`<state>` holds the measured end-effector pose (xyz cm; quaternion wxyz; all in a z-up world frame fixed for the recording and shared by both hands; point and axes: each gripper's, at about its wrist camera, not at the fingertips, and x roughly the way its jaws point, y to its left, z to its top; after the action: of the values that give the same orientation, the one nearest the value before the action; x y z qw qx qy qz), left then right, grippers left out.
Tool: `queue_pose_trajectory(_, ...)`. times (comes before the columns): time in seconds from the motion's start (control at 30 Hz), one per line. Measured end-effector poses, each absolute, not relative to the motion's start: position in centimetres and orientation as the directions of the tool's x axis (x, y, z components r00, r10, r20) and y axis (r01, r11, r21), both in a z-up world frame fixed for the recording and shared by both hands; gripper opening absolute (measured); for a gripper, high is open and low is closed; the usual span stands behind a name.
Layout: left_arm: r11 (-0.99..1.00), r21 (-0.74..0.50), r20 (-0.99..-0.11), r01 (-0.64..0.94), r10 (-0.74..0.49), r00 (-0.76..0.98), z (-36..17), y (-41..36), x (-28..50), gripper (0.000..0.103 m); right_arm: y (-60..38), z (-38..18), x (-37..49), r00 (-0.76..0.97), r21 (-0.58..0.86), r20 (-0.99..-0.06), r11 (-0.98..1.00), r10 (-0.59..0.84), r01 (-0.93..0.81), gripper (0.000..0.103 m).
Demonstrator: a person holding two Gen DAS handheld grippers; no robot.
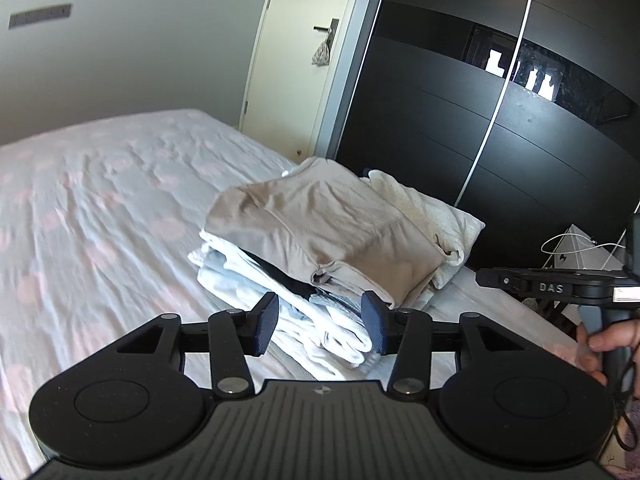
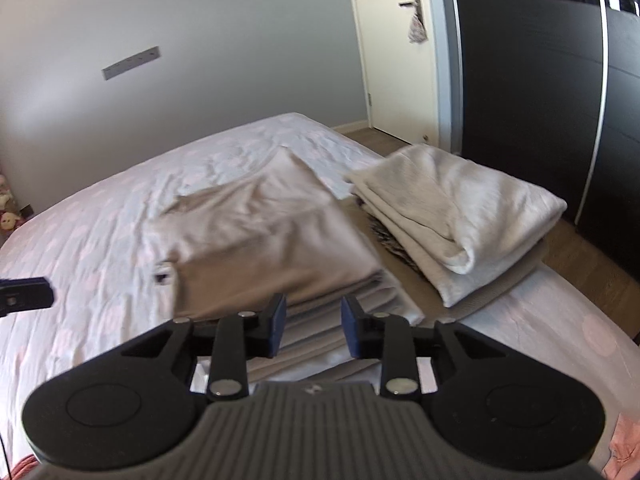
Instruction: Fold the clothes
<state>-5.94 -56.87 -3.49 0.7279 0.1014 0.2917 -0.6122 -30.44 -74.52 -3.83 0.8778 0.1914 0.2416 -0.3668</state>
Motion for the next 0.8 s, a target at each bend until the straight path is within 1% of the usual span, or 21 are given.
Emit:
queue_pose_trajectory(0.03, 0.232, -0.202, -0.544, 0.951, -0.834, 0.088, -3.2, -56.5, -6.1, 0.048, -73.6, -3.3, -30.2, 0.620, 0.156, -0.558, 0.665, -0.551, 0.731, 0.045)
queue_pose_trajectory(0.07, 0.233, -0.196, -0.541, 0.953, -0.836, 0.093, -2.9, -56.2, -6.3, 0.049, -72.7, -2.9, -30.1, 0.628, 0.154, -0.550, 0.672, -0.550, 0.724, 0.047)
queue_pose_trajectory(0.13, 0.232, -0.185, -0.534, 0.955, -0.840, 0.101, -2.5, -55.5, -6.6, 0.052, -70.9, -2.1, -29.7, 0.638, 0.141, -0.531, 0.684, -0.558, 0.715, 0.058)
queue_pose_trajectory(0.2, 0.231, -0.180, -0.525, 0.956, -0.845, 0.105, -2.2, -54.8, -7.0, 0.055, -69.1, -1.3, -29.4, 0.644, 0.123, -0.513, 0.693, -0.568, 0.710, 0.063)
queue_pose_trajectory(0.23, 0.232, -0.179, -0.521, 0.956, -0.847, 0.108, -2.0, -54.6, -7.1, 0.057, -68.2, -1.1, -29.3, 0.644, 0.116, -0.507, 0.695, -0.574, 0.710, 0.070)
queue_pose_trajectory(0.27, 0.233, -0.178, -0.519, 0.956, -0.848, 0.111, -1.9, -54.3, -7.3, 0.057, -67.3, -0.8, -29.1, 0.644, 0.109, -0.501, 0.696, -0.579, 0.710, 0.073)
queue_pose_trajectory(0.33, 0.239, -0.173, -0.516, 0.956, -0.848, 0.119, -1.8, -53.8, -7.5, 0.060, -65.7, -0.4, -28.9, 0.641, 0.092, -0.489, 0.696, -0.592, 0.712, 0.082)
queue_pose_trajectory(0.47, 0.258, -0.144, -0.508, 0.955, -0.848, 0.152, -1.8, -52.9, -8.1, 0.064, -63.1, 0.1, -28.3, 0.625, 0.069, -0.478, 0.683, -0.617, 0.727, 0.084)
queue_pose_trajectory(0.53, 0.270, -0.127, -0.499, 0.954, -0.849, 0.174, -1.7, -52.3, -8.3, 0.068, -62.0, 0.2, -28.0, 0.616, 0.059, -0.472, 0.675, -0.631, 0.736, 0.090)
queue_pose_trajectory(0.57, 0.276, -0.117, -0.491, 0.954, -0.851, 0.186, -1.7, -51.9, -8.4, 0.069, -61.5, 0.2, -27.9, 0.612, 0.055, -0.467, 0.670, -0.638, 0.741, 0.090)
queue_pose_trajectory(0.63, 0.284, -0.109, -0.479, 0.953, -0.855, 0.200, -1.6, -51.3, -8.6, 0.075, -60.5, 0.2, -27.6, 0.593, 0.050, -0.461, 0.648, -0.660, 0.760, 0.091)
queue_pose_trajectory(0.67, 0.287, -0.106, -0.473, 0.952, -0.857, 0.206, -1.6, -50.9, -8.7, 0.075, -60.0, 0.1, -27.5, 0.581, 0.052, -0.461, 0.633, -0.671, 0.772, 0.091)
queue_pose_trajectory(0.7, 0.288, -0.107, -0.465, 0.952, -0.860, 0.208, -1.6, -50.6, -8.8, 0.075, -59.5, 0.1, -27.6, 0.567, 0.058, -0.460, 0.614, -0.683, 0.787, 0.094)
queue_pose_trajectory(0.73, 0.289, -0.110, -0.458, 0.951, -0.864, 0.209, -1.6, -50.3, -8.8, 0.075, -59.1, 0.0, -27.7, 0.553, 0.065, -0.457, 0.594, -0.696, 0.801, 0.098)
queue_pose_trajectory(0.8, 0.301, -0.119, -0.457, 0.946, -0.863, 0.217, -1.8, -49.9, -8.9, 0.076, -58.5, -0.1, -28.0, 0.541, 0.080, -0.446, 0.570, -0.713, 0.817, 0.101)
